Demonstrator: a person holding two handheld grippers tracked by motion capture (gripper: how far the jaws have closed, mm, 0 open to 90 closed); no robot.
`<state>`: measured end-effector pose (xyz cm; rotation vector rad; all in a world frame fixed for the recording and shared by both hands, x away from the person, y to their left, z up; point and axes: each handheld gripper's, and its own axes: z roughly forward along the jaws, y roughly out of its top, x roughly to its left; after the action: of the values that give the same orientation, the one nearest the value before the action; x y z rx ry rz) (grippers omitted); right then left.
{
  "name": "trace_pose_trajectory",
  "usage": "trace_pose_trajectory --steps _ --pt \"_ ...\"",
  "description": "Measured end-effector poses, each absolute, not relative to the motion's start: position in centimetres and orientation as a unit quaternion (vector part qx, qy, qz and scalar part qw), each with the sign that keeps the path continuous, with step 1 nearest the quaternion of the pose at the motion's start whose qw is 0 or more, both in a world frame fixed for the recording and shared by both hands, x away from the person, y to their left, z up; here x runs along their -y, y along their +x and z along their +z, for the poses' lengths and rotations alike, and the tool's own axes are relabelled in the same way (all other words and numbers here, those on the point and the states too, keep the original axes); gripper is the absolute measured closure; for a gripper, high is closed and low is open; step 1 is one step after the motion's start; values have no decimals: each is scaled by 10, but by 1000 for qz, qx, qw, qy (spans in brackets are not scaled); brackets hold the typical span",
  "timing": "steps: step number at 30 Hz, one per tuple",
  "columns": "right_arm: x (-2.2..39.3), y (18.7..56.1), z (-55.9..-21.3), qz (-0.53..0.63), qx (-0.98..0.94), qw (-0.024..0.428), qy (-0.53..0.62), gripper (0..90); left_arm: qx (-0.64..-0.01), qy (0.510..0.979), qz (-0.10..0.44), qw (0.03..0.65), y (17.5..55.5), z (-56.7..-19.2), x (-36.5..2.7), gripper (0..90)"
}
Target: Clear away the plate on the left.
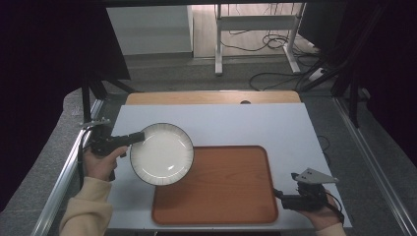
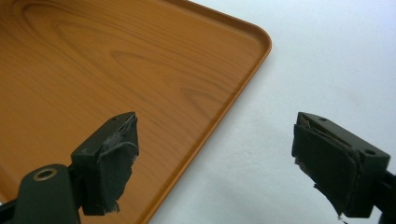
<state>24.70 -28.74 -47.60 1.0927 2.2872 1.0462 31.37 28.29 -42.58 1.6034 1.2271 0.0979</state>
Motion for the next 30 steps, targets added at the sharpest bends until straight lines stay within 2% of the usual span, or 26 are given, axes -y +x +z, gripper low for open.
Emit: trace_pose_trajectory --steps 30 --pt "289 247 -476 374 -816 199 394 151 -475 700 10 532 326 -423 -222 812"
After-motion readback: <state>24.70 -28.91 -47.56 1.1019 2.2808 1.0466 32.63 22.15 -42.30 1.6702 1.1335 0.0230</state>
